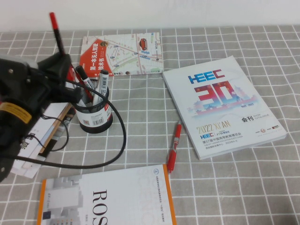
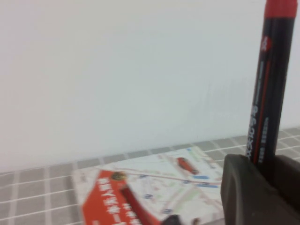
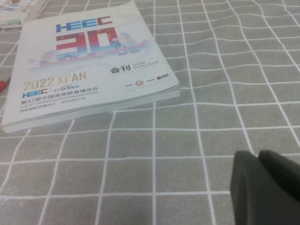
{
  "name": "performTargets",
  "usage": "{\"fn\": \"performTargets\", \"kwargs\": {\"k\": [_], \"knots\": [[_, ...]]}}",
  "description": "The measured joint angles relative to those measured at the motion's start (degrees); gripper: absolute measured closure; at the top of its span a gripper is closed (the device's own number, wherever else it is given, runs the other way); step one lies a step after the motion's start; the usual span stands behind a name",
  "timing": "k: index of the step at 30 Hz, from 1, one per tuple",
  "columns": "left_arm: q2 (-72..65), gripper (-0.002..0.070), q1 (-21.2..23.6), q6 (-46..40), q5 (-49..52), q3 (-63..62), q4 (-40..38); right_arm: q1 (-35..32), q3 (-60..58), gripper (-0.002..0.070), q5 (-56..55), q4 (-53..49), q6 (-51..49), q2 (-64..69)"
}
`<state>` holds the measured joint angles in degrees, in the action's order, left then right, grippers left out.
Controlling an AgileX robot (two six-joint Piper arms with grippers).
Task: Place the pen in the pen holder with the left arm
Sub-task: Place the pen onto the pen holder
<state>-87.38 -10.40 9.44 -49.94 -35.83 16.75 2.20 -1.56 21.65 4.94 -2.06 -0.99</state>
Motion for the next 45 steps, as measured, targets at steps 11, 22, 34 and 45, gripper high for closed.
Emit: {"fn": "performTargets", "kwargs": {"k": [11, 22, 34, 45], "knots": [[-8.6, 0.0608, -0.2, 4.7, -7.3, -1.6, 2.3, 0.0, 0.0, 0.0692, 0.0, 0.1, 0.0, 0.0], [-12.4, 0.0608, -1.0, 4.9, -7.0, -2.3, 2.4, 0.0, 0.0, 0.0692, 0.0, 0.2, 0.0, 0.0], [-14.4, 0.0608, -1.0, 3.7, -5.2, -2.4, 2.4, 0.0, 0.0, 0.0692, 0.0, 0.2, 0.0, 0.0], [-14.4, 0.0571, -1.0, 3.7, -4.3, -2.4, -0.5, 0.0, 0.0, 0.0692, 0.0, 0.2, 0.0, 0.0]]}}
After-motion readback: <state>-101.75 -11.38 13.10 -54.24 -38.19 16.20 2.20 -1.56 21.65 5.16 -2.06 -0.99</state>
